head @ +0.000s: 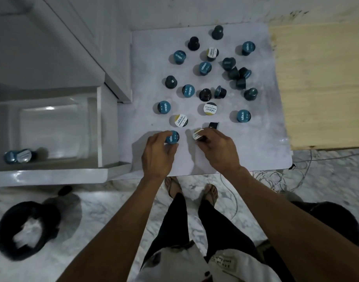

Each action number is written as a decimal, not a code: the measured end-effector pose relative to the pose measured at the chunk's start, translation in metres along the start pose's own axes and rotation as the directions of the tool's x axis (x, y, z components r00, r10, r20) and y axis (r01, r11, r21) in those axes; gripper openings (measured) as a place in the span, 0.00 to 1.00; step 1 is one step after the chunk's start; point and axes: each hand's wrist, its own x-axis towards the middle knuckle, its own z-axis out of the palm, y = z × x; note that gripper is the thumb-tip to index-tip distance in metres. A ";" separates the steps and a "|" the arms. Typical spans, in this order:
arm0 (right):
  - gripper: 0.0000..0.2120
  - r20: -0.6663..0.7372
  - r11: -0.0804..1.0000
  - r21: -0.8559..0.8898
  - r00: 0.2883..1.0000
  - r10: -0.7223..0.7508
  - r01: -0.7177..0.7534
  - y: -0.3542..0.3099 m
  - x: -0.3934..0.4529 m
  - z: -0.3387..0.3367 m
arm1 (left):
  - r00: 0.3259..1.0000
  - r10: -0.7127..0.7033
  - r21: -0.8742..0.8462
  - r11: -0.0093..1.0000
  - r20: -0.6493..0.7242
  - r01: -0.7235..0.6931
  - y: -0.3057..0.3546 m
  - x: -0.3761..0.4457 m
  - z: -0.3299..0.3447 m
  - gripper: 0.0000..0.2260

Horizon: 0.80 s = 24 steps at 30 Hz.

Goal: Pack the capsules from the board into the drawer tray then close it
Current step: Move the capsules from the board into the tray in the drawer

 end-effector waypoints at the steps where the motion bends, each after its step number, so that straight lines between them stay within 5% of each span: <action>1: 0.09 -0.021 1.000 0.017 1.000 0.010 -0.010 0.002 -0.002 0.000 | 1.000 0.007 -0.003 1.000 -0.016 -0.007 0.000 0.000 0.002 0.15; 16: 0.10 -0.149 0.989 0.148 0.988 0.049 -0.027 0.014 -0.009 0.006 | 0.985 -0.008 -0.091 0.996 -0.172 -0.008 0.003 -0.007 0.020 0.14; 24: 0.08 -0.178 0.950 0.304 0.984 -0.020 0.074 -0.019 -0.003 -0.027 | 0.973 0.027 -0.170 0.983 -0.229 -0.068 0.048 -0.026 -0.025 0.13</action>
